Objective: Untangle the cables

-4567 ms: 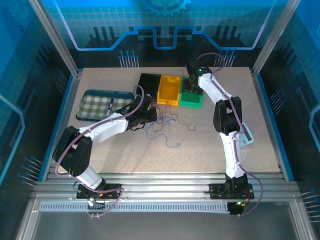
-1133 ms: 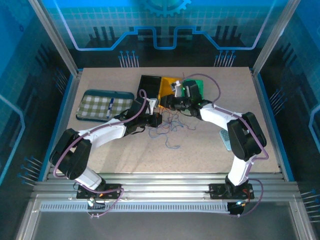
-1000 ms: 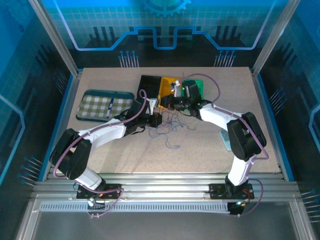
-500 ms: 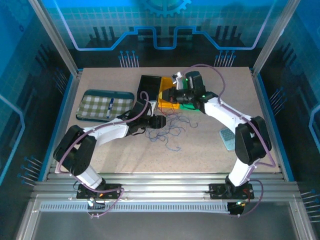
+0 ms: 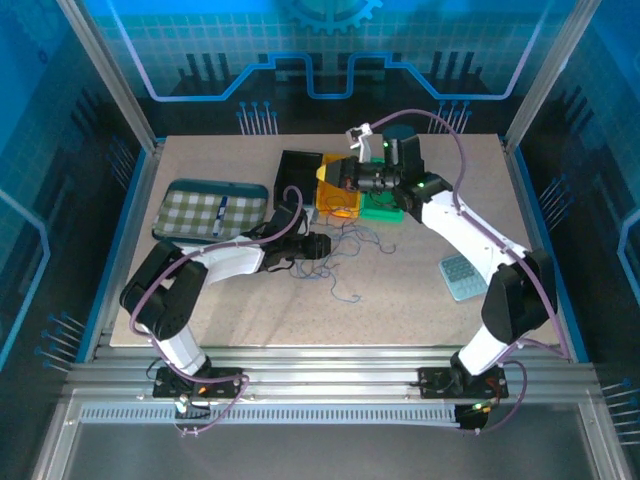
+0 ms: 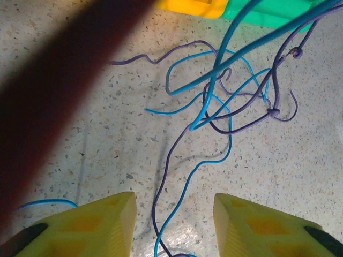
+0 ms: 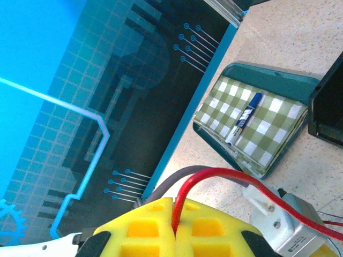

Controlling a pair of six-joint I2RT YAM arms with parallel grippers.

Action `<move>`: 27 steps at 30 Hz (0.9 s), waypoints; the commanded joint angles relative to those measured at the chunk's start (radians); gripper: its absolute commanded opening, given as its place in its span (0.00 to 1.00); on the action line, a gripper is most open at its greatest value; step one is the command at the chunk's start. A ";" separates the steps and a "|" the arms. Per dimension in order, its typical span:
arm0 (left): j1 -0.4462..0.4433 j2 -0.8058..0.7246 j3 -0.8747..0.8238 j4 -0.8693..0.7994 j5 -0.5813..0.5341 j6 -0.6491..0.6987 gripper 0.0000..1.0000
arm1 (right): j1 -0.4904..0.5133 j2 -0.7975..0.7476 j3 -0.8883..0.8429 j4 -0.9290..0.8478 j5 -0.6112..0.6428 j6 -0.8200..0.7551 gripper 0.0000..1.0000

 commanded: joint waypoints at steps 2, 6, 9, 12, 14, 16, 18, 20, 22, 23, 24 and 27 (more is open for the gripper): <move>-0.004 -0.025 0.008 0.061 0.008 -0.018 0.55 | -0.014 -0.049 0.030 -0.063 -0.011 -0.003 0.00; -0.003 -0.116 -0.061 0.139 -0.032 -0.019 0.68 | -0.013 -0.041 0.045 -0.162 0.002 -0.017 0.00; -0.003 -0.186 -0.097 0.150 -0.102 -0.018 0.70 | -0.013 -0.033 0.050 -0.206 -0.026 -0.028 0.00; -0.002 -0.277 -0.118 0.107 -0.222 -0.011 0.70 | -0.012 -0.034 0.051 -0.219 -0.062 -0.040 0.00; 0.017 -0.342 -0.141 0.089 -0.282 -0.024 0.72 | -0.012 -0.040 0.048 -0.221 -0.079 -0.050 0.00; 0.068 -0.386 -0.163 0.094 -0.254 -0.071 0.73 | -0.011 -0.045 0.045 -0.219 -0.094 -0.059 0.00; 0.116 -0.384 -0.158 0.113 -0.148 -0.112 0.74 | -0.011 -0.050 0.039 -0.205 -0.111 -0.061 0.00; 0.128 -0.345 -0.111 0.101 -0.054 -0.119 0.77 | -0.010 -0.053 0.031 -0.187 -0.130 -0.058 0.00; 0.137 -0.278 -0.041 0.101 0.087 -0.140 0.78 | -0.009 -0.058 0.023 -0.163 -0.154 -0.059 0.00; 0.144 -0.241 -0.007 0.106 0.155 -0.168 0.78 | -0.008 -0.060 0.021 -0.155 -0.169 -0.059 0.00; 0.152 -0.206 0.015 0.125 0.212 -0.203 0.80 | -0.007 -0.062 0.018 -0.147 -0.184 -0.060 0.00; 0.181 -0.132 0.034 0.246 0.322 -0.320 0.81 | -0.008 -0.073 0.011 -0.140 -0.209 -0.075 0.00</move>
